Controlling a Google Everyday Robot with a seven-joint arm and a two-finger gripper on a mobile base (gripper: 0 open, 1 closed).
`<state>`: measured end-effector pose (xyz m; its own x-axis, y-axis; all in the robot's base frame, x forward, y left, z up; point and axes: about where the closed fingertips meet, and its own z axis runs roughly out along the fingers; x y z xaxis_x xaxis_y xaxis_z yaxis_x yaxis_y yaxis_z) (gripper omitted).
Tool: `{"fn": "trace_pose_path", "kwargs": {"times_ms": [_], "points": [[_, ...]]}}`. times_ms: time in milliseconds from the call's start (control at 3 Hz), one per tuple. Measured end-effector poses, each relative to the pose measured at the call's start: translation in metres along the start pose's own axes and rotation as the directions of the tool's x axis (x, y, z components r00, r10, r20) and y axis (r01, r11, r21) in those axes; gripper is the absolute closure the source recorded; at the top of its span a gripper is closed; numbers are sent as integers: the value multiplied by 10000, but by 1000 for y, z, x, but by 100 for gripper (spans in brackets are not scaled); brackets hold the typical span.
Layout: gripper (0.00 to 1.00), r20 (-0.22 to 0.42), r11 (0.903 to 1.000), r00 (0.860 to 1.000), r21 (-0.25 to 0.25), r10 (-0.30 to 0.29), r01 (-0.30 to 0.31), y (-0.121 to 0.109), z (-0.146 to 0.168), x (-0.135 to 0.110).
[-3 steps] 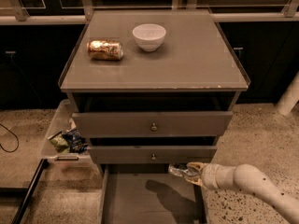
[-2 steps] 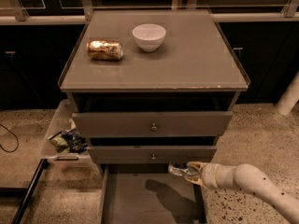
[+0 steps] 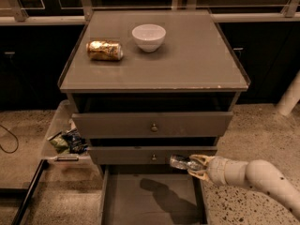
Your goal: Pick redbull can from bottom drawer and place on counter
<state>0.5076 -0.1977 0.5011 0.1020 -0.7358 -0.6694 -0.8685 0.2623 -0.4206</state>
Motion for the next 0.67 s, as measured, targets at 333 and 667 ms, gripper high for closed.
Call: {"fn": "trace_pose_path", "kwargs": {"times_ms": [333, 667], "points": [[100, -231, 9934, 9934, 167, -1128, 1132, -34, -56, -44], [100, -1048, 9816, 9760, -88, -1908, 1909, -66, -115, -76]]}}
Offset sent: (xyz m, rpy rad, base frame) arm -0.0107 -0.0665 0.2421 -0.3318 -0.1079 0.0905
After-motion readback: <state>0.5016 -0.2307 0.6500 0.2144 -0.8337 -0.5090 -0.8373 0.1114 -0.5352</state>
